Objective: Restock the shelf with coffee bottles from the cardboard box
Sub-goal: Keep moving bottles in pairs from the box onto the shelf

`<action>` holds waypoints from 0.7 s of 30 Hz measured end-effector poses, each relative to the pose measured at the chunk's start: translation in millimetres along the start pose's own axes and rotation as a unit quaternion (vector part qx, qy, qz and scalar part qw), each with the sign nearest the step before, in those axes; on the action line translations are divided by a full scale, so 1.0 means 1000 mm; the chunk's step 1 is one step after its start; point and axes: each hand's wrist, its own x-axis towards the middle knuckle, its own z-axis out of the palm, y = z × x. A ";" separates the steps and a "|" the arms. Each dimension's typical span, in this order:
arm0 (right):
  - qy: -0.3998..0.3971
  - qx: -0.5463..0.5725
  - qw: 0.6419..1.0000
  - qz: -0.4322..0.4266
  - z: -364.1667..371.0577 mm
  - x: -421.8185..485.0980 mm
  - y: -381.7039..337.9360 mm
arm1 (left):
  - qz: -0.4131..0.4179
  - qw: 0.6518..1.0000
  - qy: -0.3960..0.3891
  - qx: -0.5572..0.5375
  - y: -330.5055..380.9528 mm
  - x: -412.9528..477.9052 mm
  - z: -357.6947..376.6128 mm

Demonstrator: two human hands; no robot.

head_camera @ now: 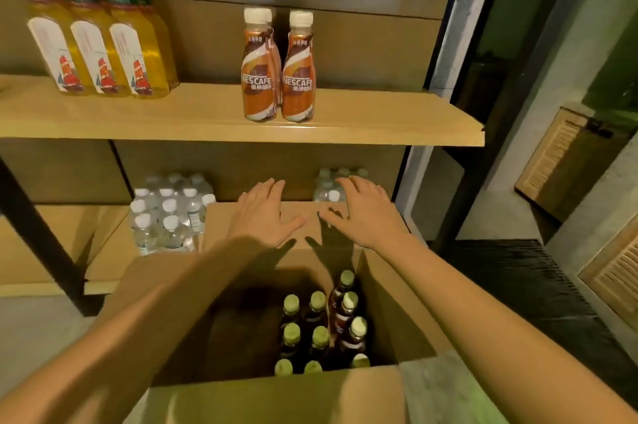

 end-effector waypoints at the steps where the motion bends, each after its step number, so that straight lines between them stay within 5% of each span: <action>1: -0.014 -0.002 1.000 -0.002 0.012 -0.003 0.003 | -0.004 1.000 0.001 -0.006 -0.004 -0.004 0.013; 4: -0.054 0.015 0.998 0.000 0.049 -0.010 0.008 | -0.018 0.999 0.007 -0.050 -0.017 -0.021 0.047; 13: -0.243 0.075 0.965 0.063 0.174 -0.043 0.025 | -0.094 0.977 -0.190 0.002 -0.080 -0.039 0.152; 21: -0.251 0.213 0.929 0.171 0.239 -0.044 0.035 | -0.101 0.959 -0.262 -0.037 -0.098 -0.022 0.212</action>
